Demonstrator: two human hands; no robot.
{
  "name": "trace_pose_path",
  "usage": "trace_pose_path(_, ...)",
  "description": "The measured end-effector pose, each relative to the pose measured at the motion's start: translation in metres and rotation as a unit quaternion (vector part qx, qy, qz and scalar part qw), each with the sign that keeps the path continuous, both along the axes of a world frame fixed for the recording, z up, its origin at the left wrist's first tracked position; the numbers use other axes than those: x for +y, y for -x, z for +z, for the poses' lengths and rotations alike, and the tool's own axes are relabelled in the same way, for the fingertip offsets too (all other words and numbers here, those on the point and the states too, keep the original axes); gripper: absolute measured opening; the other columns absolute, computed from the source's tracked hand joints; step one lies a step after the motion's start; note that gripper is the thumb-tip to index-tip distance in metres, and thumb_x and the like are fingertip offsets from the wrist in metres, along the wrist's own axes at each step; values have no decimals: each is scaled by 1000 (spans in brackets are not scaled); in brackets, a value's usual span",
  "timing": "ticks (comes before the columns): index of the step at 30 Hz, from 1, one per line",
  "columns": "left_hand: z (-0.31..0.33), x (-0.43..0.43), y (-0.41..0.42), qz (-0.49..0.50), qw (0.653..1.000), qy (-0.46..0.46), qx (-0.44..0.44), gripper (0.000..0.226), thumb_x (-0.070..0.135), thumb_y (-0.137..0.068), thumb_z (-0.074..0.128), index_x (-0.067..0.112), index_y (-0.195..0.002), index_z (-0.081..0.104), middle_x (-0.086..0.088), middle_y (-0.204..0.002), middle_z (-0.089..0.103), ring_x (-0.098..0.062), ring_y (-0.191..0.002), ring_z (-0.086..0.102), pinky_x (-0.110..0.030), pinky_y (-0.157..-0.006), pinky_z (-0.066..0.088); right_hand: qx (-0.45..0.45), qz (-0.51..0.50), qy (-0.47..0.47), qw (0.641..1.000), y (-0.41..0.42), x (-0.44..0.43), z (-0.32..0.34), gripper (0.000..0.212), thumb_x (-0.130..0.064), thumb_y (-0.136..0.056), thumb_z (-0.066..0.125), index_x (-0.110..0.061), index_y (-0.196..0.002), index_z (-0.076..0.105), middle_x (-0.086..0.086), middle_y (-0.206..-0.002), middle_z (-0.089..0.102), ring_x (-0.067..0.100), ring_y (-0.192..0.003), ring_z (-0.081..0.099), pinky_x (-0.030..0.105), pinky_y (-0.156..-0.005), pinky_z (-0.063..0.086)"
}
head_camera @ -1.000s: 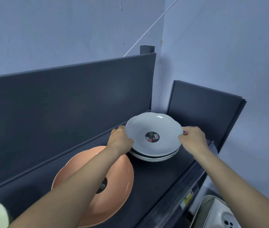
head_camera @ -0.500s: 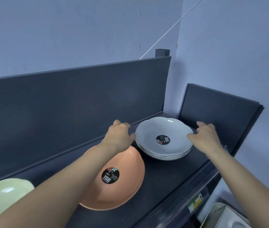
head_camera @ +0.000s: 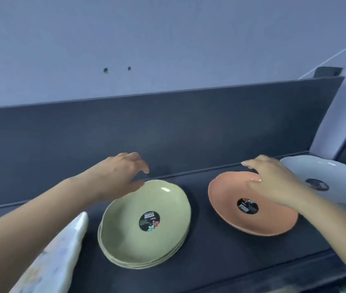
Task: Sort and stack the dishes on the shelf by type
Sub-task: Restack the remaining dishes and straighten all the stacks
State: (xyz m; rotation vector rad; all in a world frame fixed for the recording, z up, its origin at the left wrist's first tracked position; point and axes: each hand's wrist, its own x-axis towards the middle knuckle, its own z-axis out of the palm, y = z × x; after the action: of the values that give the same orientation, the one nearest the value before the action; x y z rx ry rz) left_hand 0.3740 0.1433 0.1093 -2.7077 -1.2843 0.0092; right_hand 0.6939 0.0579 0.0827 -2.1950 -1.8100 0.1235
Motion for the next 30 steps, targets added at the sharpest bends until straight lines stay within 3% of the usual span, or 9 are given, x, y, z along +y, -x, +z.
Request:
trace_pose_path(6,11,-52,186,101,993,-47,-45,37,40,-91,51,33,-127,51,11,-125,48,-17,-116,51,-33,-98,42,-5,125,-37,991,160,10,17,51,-24,-90,58,-22,-139,45,-3,-133,50,18,-126,43,33,-101,37)
trace_pose_path(13,6,-151,380,225,969,-79,-72,38,39,-92,51,36,-129,49,15,-127,50,-12,-117,49,-23,-88,37,5,250,-55,967,356,-4,23,45,-26,-93,54,-22,-137,47,-6,-131,51,15,-124,43,32,-101,39)
trace_pose_path(17,9,-203,470,299,945,-92,-95,37,31,-90,57,30,-127,55,8,-129,53,-18,-119,51,-28,-86,36,1,308,-51,950,452,-18,26,44,-27,-94,52,-23,-138,46,-6,-129,50,14,-125,42,29,-101,37)
trace_pose_path(21,9,-242,545,355,924,-92,-107,38,34,-89,57,32,-127,54,9,-133,50,-21,-118,51,-37,-93,42,-6,360,-40,932,534,-25,37,45,-27,-93,52,-23,-137,46,-6,-130,50,15,-124,42,29,-100,36)
trace_pose_path(25,-2,-266,598,402,902,-88,-130,38,34,-88,59,32,-126,54,9,-121,51,-18,-101,51,-29,-86,40,-21,407,-33,913,604,-25,42,45,-25,-93,52,-22,-138,46,-4,-131,50,17,-122,45,31,-98,40)
trace_pose_path(30,-17,-275,640,441,879,-90,-155,40,33,-88,60,28,-127,55,7,-126,51,-19,-113,51,-34,-95,43,-55,469,-17,881,683,-9,43,43,-23,-93,49,-23,-136,47,-4,-126,50,16,-121,44,31,-94,41)
